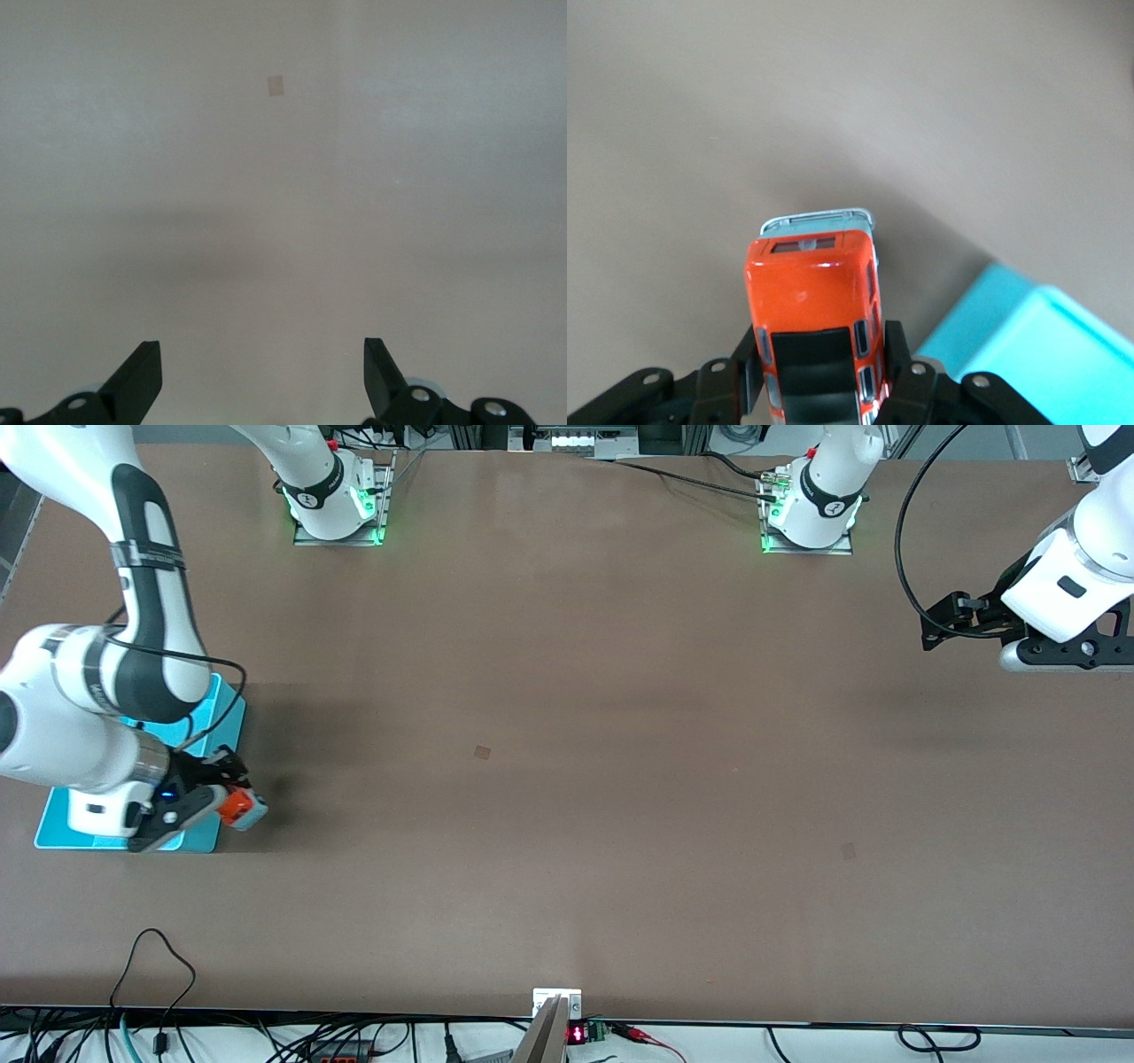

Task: Wind up bus and store in blue box
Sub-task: 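Lift the bus with the right gripper into the cyan box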

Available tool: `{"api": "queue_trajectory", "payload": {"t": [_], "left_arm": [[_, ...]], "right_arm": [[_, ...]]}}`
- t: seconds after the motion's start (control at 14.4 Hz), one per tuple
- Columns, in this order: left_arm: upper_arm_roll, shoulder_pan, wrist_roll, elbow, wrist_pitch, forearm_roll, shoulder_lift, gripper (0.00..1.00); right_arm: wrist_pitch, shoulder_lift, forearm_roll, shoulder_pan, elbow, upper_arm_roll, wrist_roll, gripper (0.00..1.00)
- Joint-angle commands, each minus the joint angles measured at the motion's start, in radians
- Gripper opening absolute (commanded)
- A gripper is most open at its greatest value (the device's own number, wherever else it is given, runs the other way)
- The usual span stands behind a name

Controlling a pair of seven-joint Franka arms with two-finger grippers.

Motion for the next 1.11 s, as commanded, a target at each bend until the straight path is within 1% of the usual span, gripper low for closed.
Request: {"api": "queue_trajectory", "payload": {"t": [0.0, 0.07, 0.42, 0.7, 0.91, 1.04], "left_arm": [[0.006, -0.003, 0.02, 0.02, -0.021, -0.019, 0.0, 1.0], [0.006, -0.003, 0.02, 0.02, -0.021, -0.019, 0.0, 1.0], [0.006, -0.001, 0.022, 0.02, -0.023, -0.019, 0.0, 1.0], [0.006, -0.001, 0.022, 0.02, -0.023, -0.019, 0.0, 1.0], [0.006, -0.003, 0.022, 0.02, -0.023, -0.019, 0.0, 1.0], [0.006, -0.001, 0.022, 0.02, -0.023, -0.019, 0.0, 1.0]], "right_arm": [[-0.012, -0.029, -0.016, -0.013, -0.039, -0.063, 0.08, 0.02], [-0.012, -0.03, -0.022, -0.046, -0.044, -0.069, 0.1, 0.0], [-0.006, -0.023, -0.024, -0.16, -0.067, -0.069, 0.215, 0.0], [0.052, 0.025, -0.013, -0.198, -0.082, -0.069, 0.301, 0.0], [0.173, 0.083, -0.001, -0.2, -0.096, -0.066, 0.323, 0.01], [0.192, 0.1, -0.001, -0.211, -0.096, -0.066, 0.373, 0.01]]}}
